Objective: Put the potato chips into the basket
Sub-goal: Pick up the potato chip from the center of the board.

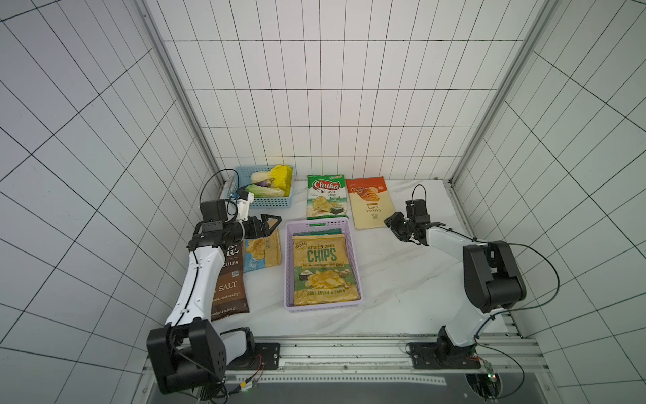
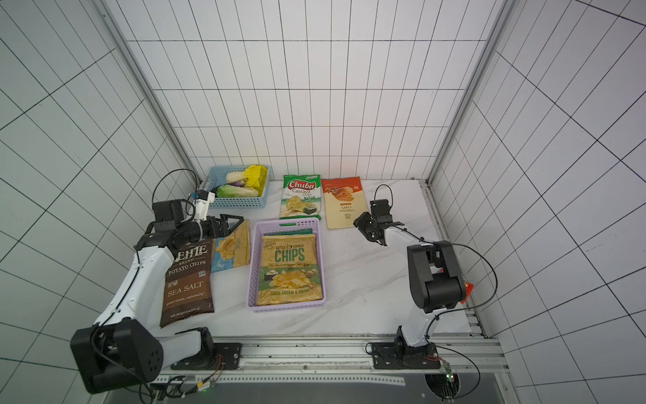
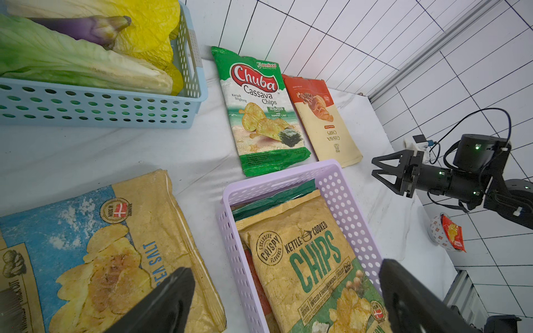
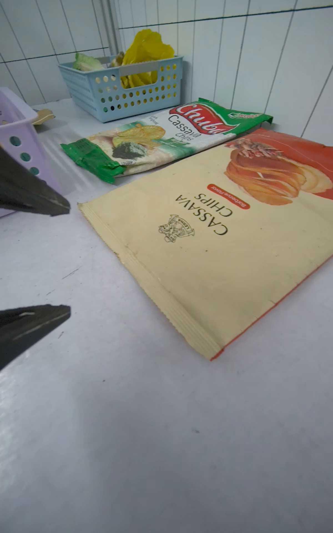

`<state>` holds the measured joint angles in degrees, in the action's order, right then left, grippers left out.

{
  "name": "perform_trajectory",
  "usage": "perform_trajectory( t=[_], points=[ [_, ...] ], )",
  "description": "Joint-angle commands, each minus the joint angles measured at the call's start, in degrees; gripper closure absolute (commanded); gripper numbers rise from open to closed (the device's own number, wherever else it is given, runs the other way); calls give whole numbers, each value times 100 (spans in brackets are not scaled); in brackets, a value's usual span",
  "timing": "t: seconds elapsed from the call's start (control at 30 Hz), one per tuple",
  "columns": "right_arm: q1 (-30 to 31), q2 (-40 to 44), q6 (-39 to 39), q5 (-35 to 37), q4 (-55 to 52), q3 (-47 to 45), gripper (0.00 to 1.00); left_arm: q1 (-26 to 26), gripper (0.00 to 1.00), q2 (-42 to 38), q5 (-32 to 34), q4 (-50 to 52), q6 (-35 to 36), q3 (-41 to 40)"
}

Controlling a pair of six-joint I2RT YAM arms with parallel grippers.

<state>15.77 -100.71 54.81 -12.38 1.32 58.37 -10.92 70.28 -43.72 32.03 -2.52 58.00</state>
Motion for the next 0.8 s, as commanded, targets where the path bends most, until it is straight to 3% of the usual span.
perform_trajectory(
  t=[0.0, 0.17, 0.77],
  points=[
    [-99, -378, 694, 259, 630, -35, 47, 11, 2, -67, 7, -39, 105, -60],
    [-151, -758, 1082, 319, 1129, -97, 55, 11, 2, -102, 13, -39, 111, -68],
    [-179, -1474, 1594, 680, 1530, 39, 56, 63, 2, -121, -13, -92, 77, -98]
  ],
)
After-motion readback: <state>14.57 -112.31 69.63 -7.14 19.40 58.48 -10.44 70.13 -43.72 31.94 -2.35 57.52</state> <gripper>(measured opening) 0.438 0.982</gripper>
